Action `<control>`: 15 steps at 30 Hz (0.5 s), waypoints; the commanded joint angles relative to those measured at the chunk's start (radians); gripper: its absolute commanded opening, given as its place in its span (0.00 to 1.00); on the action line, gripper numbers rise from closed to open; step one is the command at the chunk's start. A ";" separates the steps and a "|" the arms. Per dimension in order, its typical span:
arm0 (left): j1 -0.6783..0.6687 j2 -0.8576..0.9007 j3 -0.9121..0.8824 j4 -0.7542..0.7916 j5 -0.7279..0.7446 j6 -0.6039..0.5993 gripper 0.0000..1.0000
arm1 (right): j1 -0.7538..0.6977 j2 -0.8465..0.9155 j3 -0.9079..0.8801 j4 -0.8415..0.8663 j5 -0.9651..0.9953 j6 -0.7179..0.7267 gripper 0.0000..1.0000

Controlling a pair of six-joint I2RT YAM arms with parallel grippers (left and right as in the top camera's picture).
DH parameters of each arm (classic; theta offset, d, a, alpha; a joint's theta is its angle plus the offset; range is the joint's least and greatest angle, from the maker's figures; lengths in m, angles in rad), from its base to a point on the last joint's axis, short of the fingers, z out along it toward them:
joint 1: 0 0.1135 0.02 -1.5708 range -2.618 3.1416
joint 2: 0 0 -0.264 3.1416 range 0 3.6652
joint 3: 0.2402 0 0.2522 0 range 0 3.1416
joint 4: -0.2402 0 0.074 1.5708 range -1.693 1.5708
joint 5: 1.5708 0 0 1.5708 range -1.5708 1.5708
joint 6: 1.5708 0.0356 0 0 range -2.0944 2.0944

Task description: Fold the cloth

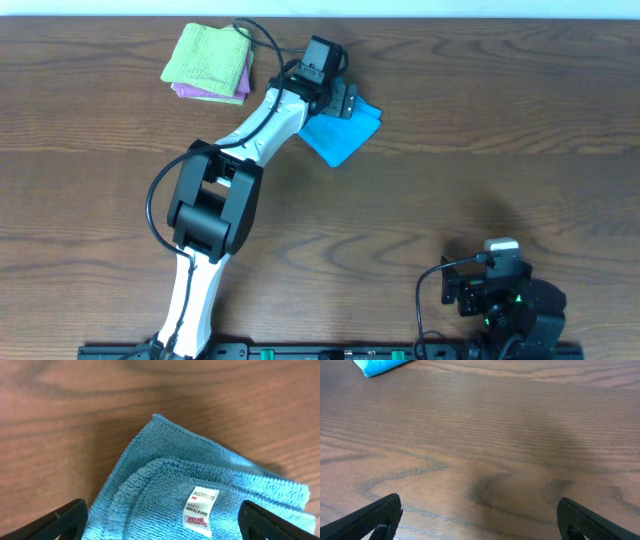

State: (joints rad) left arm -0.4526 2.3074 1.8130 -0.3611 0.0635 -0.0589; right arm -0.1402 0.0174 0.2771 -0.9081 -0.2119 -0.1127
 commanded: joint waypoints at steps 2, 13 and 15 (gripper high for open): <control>0.006 0.035 0.001 0.034 -0.022 0.169 1.00 | -0.008 -0.008 -0.005 -0.003 -0.002 0.007 0.99; 0.007 0.103 0.002 0.115 0.025 0.150 0.89 | -0.008 -0.009 -0.005 -0.003 -0.002 0.007 0.99; 0.007 0.108 0.002 0.120 0.048 0.148 0.86 | -0.008 -0.008 -0.005 -0.003 -0.002 0.007 0.99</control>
State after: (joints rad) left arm -0.4515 2.3932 1.8130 -0.2436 0.0795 0.0990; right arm -0.1402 0.0174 0.2771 -0.9081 -0.2119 -0.1127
